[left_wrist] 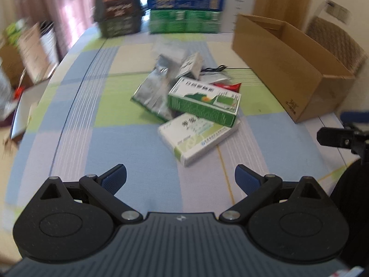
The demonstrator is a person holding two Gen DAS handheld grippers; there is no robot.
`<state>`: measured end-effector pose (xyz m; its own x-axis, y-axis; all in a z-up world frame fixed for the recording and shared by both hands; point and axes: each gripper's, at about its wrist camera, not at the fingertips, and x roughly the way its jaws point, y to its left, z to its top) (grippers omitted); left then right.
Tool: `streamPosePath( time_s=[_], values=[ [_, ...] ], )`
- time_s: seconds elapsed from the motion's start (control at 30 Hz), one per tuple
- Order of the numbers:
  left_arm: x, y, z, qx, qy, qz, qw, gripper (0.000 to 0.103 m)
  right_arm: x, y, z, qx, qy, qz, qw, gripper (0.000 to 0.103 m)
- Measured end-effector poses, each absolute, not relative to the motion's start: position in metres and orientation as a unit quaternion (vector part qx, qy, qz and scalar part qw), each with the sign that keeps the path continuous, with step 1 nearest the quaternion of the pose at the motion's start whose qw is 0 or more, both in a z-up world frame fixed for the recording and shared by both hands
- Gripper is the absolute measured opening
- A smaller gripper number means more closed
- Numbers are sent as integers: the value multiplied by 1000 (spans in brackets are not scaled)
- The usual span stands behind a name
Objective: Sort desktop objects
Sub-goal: 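Grasp the green-white spray box with the right tool while the left tool approaches the white tablet box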
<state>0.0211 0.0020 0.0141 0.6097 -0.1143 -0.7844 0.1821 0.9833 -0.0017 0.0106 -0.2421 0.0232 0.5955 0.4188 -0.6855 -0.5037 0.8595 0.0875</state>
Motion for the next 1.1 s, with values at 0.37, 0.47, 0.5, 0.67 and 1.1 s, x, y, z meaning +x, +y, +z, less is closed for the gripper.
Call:
streamPosePath(
  time_s=[0.37,0.47,0.5,0.67,1.1],
  values=[
    [73,10,7,197,400,-269,854,99,62,-188,29,-173,334,361,853,101],
    [88,3,-8,223,412,-297,832,98,80,-171,21,-212,336,381,835,94],
    [91,1,-12,232,413,-305,826,98,85,-166,17,-222,339,389,828,89],
    [111,-6,-32,254,426,-329,804,93,112,-138,-9,-263,363,434,782,85],
    [143,-3,-57,252,436,-368,781,82,162,-96,-60,-300,428,462,717,55]
  ],
)
